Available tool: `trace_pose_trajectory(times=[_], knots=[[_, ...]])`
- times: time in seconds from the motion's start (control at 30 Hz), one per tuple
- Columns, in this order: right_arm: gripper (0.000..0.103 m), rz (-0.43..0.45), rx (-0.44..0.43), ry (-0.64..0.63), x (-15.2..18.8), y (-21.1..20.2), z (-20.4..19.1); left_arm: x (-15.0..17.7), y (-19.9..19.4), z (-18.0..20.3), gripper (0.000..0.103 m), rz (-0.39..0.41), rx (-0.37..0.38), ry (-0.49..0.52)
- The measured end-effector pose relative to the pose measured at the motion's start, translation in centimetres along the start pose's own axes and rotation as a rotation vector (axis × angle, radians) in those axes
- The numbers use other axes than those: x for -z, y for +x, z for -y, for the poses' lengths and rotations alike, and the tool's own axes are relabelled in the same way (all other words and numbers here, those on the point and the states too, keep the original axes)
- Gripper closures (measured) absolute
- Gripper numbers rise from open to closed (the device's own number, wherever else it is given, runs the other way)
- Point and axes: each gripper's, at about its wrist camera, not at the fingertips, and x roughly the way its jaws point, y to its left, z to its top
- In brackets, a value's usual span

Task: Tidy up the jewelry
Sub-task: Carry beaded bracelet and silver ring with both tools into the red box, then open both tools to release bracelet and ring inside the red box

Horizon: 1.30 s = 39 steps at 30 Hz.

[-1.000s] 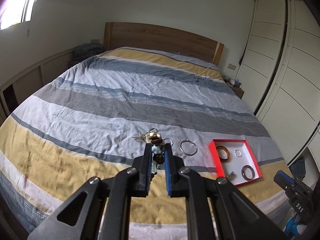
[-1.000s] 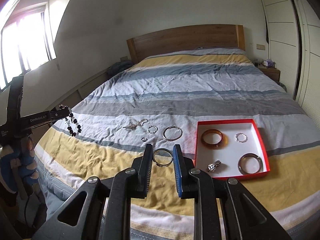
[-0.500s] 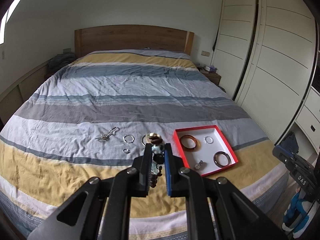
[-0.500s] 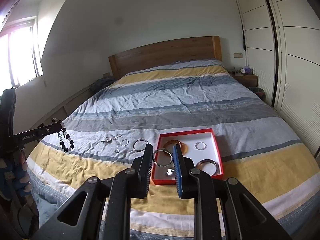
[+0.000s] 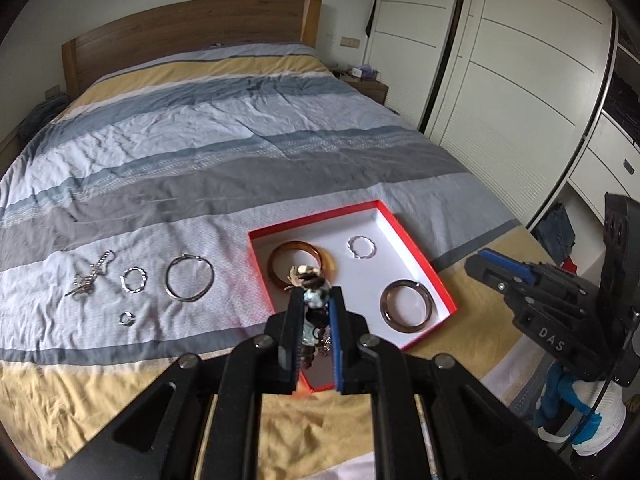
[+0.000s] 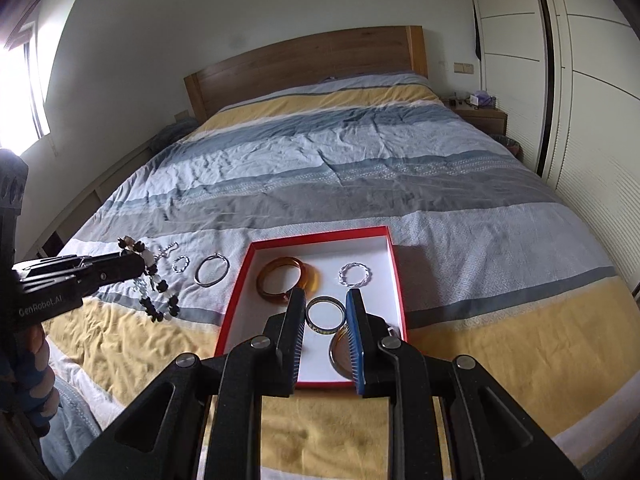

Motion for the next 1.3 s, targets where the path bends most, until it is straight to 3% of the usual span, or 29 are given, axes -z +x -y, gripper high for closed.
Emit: trace_pose_trajectory(times=[0.3, 0.53, 0.73, 0.9, 1.1, 1.17, 1.23, 1.3], knots=[[0.083, -0.138, -0.022, -0.034, -0.3, 11.2, 1.8, 0.8, 11.7, -0.2, 0.092, -0.147, 0.008, 0.015], [0.083, -0.260, -0.047, -0.151, 0.2, 16.4, 2.0, 2.4, 15.6, -1.5, 0.092, -0.204, 0.033, 0.014], [0.083, -0.304, -0.011, -0.273, 0.8, 18.0, 1.0, 2.8, 15.9, -1.6, 0.092, -0.181, 0.054, 0.034], [0.082, -0.310, -0.008, -0.296, 0.7, 18.0, 1.0, 3.0, 15.4, -1.3, 0.091, -0.178, 0.070, 0.062], [0.074, -0.313, 0.003, -0.319, 0.6, 17.4, 0.6, 3.4, 14.6, -1.5, 0.090, -0.181, 0.094, 0.058], [0.073, -0.303, 0.006, -0.310, 0.3, 16.7, 0.8, 3.5, 13.9, -1.5, 0.084, -0.178, 0.100, 0.054], [0.073, -0.287, 0.008, -0.297, -0.1, 15.6, 0.9, 3.5, 12.9, -1.5, 0.071, -0.171, 0.091, 0.054], [0.073, -0.267, 0.012, -0.287, -0.6, 14.2, 0.9, 3.1, 11.9, -1.3, 0.070, -0.160, 0.091, 0.048]])
